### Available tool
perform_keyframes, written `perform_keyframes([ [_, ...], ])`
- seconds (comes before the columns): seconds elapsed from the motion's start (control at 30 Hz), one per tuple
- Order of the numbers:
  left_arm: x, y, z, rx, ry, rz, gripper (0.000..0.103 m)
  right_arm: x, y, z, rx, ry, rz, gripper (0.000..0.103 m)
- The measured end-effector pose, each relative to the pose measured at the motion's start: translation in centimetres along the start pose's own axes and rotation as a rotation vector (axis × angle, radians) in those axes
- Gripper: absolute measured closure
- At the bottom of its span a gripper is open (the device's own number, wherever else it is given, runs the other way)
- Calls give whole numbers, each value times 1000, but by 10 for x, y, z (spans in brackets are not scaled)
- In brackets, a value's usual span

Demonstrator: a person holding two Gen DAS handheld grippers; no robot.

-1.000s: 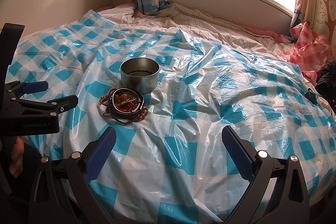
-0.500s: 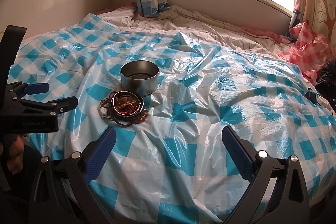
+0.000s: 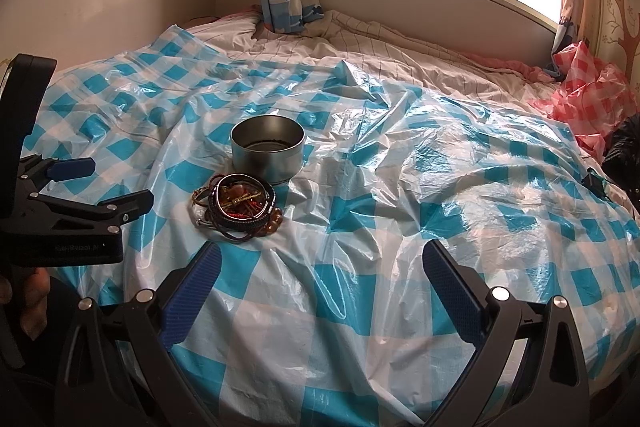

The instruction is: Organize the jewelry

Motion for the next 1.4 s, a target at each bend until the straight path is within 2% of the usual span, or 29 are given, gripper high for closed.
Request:
perform_keyframes([
  [0.23,-1,1,1,2,2,-3,8,-3,-5,-1,-5,-35,-7,6],
  [0.5,-6,0,0,4,9,-19,8,-19,-18,-24,87,-22,-3,6],
  [0.67,-8,-2,-1,13,27,-28,8,-22,-24,-24,80,-53,11,6],
  [1.0,-22,-16,5,44,100,-38,8,-32,-27,-24,79,-67,-6,6],
  [1.23,-36,-33,23,6,136,-27,8,-43,-28,-17,53,-51,-36,6],
  [1.3,-41,-41,31,-19,124,-24,12,-43,-28,-11,33,-48,-37,6],
  [1.4,-53,-48,40,-47,98,-37,27,-45,-28,-7,18,-46,-43,6],
])
Point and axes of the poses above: each gripper's, at about its wrist camera, not at the fingertips, and x roughly against the way its jaws point, z to its right, y to its underside, the point moved 10 cm from there along -x, roughly the way its jaws point, and after that the axes turned 15 degrees about -z, right-handed, at the moved point
